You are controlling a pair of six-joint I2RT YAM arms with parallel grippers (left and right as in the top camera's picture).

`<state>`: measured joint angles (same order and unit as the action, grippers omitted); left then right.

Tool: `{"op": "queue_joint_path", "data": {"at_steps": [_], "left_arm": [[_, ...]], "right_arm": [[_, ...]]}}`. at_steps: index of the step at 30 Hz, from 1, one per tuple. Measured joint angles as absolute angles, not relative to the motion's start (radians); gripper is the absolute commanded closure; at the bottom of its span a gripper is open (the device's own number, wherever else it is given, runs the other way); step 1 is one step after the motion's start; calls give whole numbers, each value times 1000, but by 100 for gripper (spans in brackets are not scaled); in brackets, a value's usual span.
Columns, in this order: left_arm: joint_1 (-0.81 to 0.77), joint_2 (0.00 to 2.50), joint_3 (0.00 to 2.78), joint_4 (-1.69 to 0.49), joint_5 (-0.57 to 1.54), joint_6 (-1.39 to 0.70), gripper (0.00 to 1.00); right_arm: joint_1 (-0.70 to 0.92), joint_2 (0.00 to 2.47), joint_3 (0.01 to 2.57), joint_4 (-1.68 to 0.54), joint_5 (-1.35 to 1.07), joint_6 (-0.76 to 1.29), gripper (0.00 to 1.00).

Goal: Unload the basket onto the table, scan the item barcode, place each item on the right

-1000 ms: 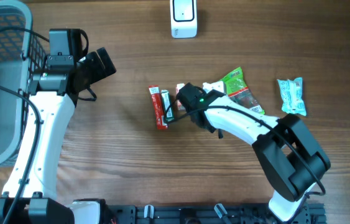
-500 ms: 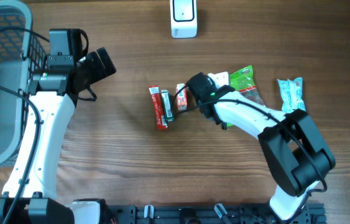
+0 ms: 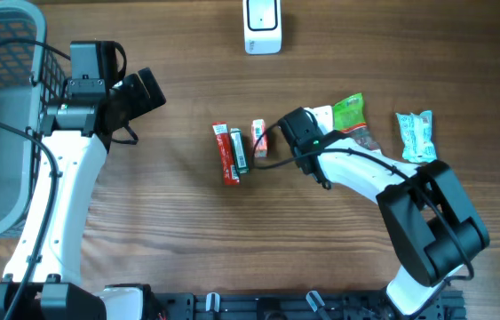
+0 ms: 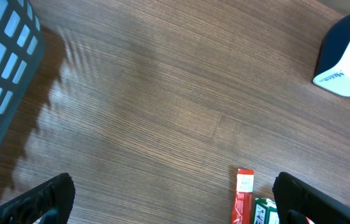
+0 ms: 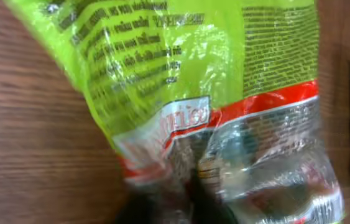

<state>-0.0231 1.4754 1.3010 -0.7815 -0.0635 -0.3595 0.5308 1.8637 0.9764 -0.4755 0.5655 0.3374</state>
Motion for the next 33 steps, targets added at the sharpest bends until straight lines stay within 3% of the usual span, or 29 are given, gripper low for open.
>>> {"op": "queue_joint_path", "data": {"at_steps": [11, 22, 33], "left_arm": [[-23, 1475, 1301, -781, -63, -360, 0], [-23, 1475, 1301, -781, -64, -360, 0], [-23, 1475, 1301, -781, -64, -360, 0]], "right_arm": [[524, 1818, 1043, -683, 461, 276, 95], [522, 1520, 1061, -688, 239, 271, 95], [518, 1488, 1032, -698, 244, 274, 95]]}}
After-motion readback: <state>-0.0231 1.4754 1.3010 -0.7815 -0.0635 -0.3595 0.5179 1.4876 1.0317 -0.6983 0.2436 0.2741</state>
